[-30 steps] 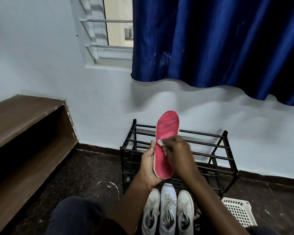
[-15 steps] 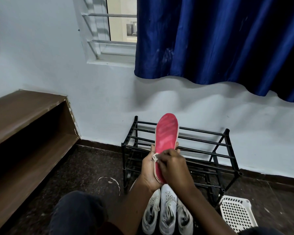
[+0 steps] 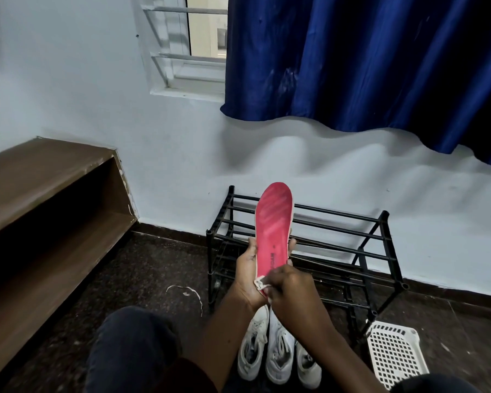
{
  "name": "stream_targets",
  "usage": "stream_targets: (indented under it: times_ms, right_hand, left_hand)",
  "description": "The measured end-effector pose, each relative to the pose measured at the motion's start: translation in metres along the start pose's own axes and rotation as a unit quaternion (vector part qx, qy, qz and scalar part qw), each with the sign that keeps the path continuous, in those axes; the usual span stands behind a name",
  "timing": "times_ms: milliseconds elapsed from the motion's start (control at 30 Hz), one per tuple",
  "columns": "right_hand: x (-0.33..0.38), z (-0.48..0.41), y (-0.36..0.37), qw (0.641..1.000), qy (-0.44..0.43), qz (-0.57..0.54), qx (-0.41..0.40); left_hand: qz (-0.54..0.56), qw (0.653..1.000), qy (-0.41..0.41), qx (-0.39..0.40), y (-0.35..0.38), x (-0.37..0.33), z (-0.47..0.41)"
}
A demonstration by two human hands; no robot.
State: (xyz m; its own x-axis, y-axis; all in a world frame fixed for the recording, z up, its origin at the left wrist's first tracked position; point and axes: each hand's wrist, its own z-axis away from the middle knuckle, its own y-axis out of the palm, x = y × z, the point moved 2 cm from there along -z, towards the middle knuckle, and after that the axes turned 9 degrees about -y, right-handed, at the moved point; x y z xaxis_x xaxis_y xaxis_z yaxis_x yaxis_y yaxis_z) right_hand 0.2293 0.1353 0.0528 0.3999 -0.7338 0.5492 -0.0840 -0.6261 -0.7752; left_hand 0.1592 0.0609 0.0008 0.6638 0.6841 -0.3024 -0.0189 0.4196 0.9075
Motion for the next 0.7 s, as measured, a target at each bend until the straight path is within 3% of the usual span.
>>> stream_targets:
  times_ms: [300, 533, 700]
  right_hand:
    - [-0.004, -0.049, -0.013, 0.991, 0.004, 0.067, -0.118]
    - [-0.004, -0.023, 0.002, 0.994, -0.058, -0.02, -0.093]
    - [-0.005, 0.004, 0.007, 0.992, -0.116, 0.01, -0.057]
  left_hand:
    - [-0.04, 0.999, -0.03, -0.015, 0.004, 0.011, 0.004]
    - [-0.047, 0.999, -0.021, -0.006, -0.001, -0.004, 0.003]
    - [-0.042, 0.999, -0.017, -0.007, -0.006, -0.004, -0.001]
